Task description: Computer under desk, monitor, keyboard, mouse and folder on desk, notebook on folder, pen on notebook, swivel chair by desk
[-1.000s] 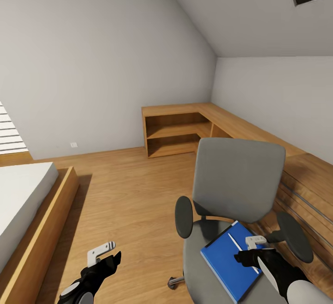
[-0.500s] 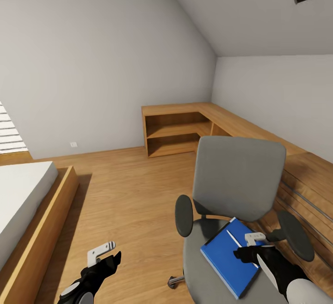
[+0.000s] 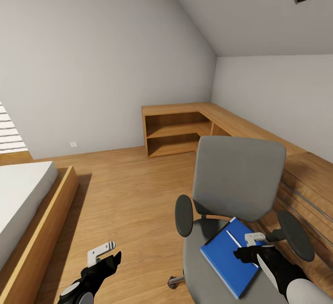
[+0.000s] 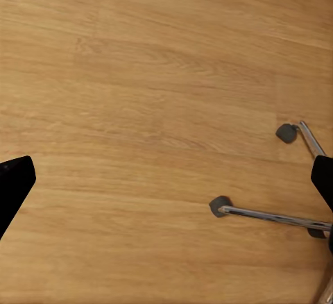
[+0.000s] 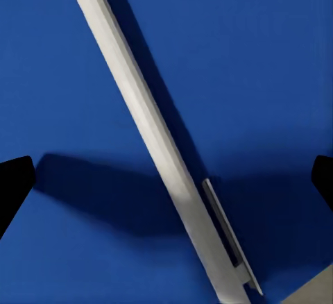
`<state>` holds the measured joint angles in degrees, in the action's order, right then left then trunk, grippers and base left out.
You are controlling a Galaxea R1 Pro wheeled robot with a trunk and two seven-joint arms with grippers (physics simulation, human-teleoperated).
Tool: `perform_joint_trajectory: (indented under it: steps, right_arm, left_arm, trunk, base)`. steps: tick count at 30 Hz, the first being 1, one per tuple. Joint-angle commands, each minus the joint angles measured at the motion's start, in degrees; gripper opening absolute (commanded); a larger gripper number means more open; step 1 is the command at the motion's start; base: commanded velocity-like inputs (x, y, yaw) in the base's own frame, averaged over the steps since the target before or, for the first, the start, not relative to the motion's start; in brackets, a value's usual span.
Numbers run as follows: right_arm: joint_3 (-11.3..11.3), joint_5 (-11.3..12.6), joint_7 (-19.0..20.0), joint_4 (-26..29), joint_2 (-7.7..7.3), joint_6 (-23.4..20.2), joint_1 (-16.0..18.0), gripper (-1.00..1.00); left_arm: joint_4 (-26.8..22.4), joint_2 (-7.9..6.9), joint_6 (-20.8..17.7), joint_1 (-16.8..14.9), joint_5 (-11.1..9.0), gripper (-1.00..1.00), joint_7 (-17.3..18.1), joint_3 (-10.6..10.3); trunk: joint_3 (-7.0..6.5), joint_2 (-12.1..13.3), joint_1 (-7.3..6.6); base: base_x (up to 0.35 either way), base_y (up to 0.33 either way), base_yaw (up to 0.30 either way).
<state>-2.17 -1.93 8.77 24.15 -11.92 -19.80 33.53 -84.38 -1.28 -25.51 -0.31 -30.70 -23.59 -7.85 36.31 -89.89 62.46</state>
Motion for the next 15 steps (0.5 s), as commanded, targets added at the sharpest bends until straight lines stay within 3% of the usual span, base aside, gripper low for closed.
perform_joint_trajectory:
  steps: [1, 2, 15]
  right_arm:
    - [-0.29, -0.15, 0.32, -1.56, -0.03, -0.32, -0.04, 1.0]
    - [-0.29, -0.16, 0.31, -1.56, -0.03, -0.34, -0.04, -1.0]
    - [-0.29, -0.18, 0.37, -1.56, -0.03, -0.41, -0.04, -1.0]
  left_arm:
    - [-0.09, -0.05, -0.07, -0.04, -0.59, 1.0, -0.58, -0.15]
    - [-0.09, -0.05, -0.07, -0.04, -0.59, 1.0, -0.58, -0.15]
    - [-0.09, -0.05, -0.07, -0.04, -0.59, 1.0, -0.53, -0.15]
  trunk:
    - [0.06, -0.02, 0.0]
    - [0.06, -0.02, 0.0]
    - [0.06, -0.02, 0.0]
  base:
    - [0.0, 0.0, 0.0]
    - [0.0, 0.0, 0.0]
    - [0.0, 0.0, 0.0]
